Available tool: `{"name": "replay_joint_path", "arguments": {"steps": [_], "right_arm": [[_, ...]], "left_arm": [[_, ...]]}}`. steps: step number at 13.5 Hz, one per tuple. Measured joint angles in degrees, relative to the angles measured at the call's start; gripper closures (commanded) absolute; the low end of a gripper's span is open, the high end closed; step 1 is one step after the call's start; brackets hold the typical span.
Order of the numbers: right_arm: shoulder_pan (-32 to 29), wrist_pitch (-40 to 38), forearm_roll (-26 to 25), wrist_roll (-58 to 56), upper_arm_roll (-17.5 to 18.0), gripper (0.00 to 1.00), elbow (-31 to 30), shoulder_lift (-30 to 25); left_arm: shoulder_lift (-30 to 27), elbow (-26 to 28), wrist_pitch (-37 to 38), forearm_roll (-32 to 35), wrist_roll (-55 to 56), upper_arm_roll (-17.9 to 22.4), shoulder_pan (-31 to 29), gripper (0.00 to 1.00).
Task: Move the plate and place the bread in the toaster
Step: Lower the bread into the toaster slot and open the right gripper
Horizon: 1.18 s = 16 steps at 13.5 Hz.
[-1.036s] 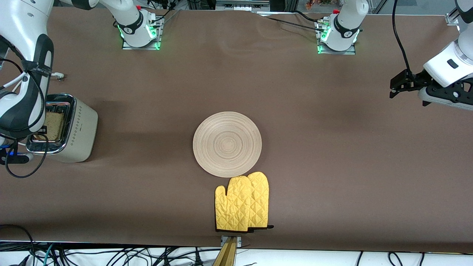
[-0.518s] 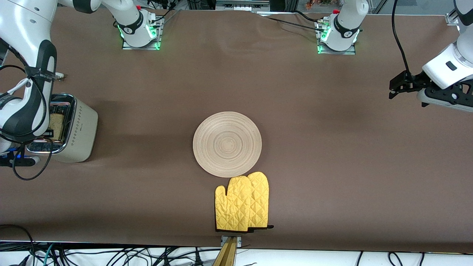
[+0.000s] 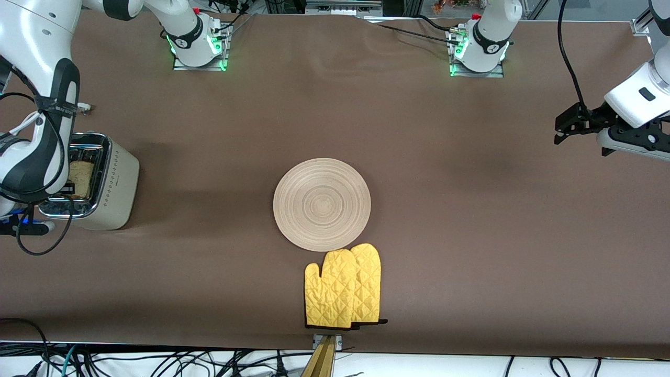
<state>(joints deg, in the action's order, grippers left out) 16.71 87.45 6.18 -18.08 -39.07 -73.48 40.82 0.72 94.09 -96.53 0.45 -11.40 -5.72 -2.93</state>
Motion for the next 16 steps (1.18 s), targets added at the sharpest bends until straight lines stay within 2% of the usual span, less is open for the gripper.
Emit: {"name": "replay_joint_path", "arguments": {"steps": [6,16], "right_arm": [[-0.02,-2.34,0.11,0.87,-1.06,1.0,-0.02,-0.11],[0.74,-5.41,0.68,12.65,-2.34,1.0,-0.04,0.05]], "left_arm": [[0.0,-0.04,0.03,0.0,0.0,-0.87,0.16,0.0],[0.01,-0.09,0.03,0.0,0.0,-0.96,0.18,0.0]]}}
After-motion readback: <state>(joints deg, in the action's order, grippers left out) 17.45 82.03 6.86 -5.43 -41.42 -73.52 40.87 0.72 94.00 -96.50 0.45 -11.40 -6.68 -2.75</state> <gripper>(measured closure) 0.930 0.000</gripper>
